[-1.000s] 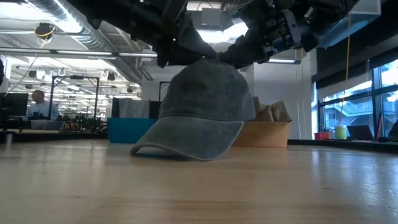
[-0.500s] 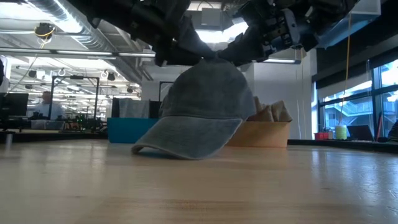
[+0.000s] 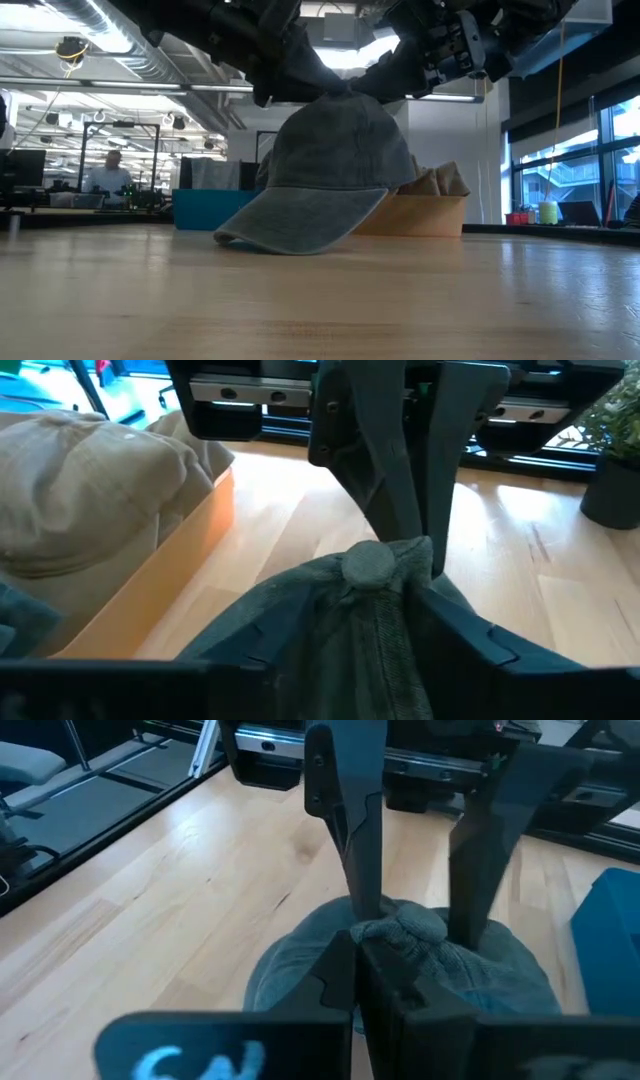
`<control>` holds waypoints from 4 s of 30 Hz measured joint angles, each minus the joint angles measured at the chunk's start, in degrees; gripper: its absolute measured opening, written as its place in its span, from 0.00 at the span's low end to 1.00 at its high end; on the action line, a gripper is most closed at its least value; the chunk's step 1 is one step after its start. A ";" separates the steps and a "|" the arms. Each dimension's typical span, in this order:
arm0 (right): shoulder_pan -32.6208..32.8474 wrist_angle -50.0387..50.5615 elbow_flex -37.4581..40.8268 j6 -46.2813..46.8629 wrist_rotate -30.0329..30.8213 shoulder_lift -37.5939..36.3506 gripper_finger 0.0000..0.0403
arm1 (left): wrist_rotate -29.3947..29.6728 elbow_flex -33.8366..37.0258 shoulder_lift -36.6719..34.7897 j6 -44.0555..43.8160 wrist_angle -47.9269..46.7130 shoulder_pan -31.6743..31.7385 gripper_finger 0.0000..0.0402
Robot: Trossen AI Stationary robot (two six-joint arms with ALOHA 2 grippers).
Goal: Pick & Place hat
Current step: Put the black cap into the blue bin
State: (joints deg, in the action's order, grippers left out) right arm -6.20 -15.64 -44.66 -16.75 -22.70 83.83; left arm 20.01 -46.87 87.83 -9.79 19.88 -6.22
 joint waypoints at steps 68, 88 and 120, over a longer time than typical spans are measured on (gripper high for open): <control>-0.07 25.51 -4.11 1.69 10.24 -13.73 0.54 | -32.96 -9.76 -33.91 47.68 -37.14 36.64 0.01; -0.07 19.15 -4.09 4.39 10.24 -13.73 0.54 | -36.65 -9.97 -13.66 67.52 -33.70 49.86 0.01; -0.07 20.59 -4.09 1.31 10.29 -13.73 0.54 | -31.72 -9.97 -3.28 49.31 -21.47 49.72 0.20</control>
State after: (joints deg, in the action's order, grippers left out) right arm -6.26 4.95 -48.75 -15.44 -12.40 70.11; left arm -11.71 -56.84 84.55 39.52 -1.59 43.51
